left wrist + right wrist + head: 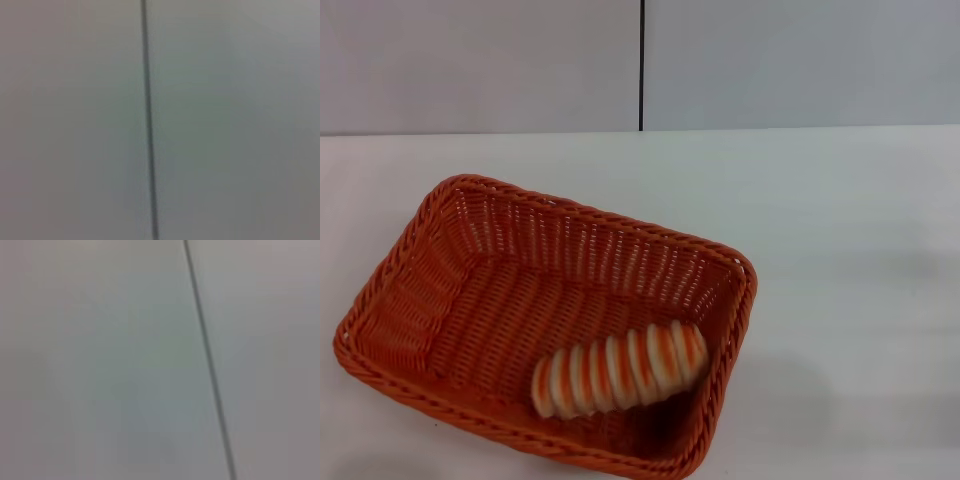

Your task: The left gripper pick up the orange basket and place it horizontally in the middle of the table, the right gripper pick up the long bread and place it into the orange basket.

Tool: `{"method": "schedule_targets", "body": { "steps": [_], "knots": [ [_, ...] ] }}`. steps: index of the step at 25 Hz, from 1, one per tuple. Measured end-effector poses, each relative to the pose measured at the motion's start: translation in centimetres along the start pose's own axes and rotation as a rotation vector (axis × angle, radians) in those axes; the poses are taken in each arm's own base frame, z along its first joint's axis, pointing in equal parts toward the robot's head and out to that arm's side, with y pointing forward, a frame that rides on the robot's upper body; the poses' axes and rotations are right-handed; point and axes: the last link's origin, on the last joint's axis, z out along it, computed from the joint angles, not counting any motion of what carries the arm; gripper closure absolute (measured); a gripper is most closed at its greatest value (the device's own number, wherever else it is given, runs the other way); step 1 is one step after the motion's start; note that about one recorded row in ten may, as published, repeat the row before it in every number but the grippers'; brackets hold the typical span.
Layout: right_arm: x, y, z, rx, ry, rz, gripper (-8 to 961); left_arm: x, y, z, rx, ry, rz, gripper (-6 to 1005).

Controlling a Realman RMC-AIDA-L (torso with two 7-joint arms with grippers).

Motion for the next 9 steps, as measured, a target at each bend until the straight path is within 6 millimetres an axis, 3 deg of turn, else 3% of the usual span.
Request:
{"method": "schedule_targets", "body": {
  "steps": [4, 9],
  "knots": [
    [0.9, 0.8, -0.5, 0.079, 0.015, -0.062, 317, 0.2, -0.3, -0.8, 0.068, 0.034, 0.033, 165],
    [1.0, 1.2, 1.0, 0.060, 0.001, -0.062, 317, 0.5, -0.6, -0.8, 0.090, 0.059, 0.030, 165]
  ]
}}
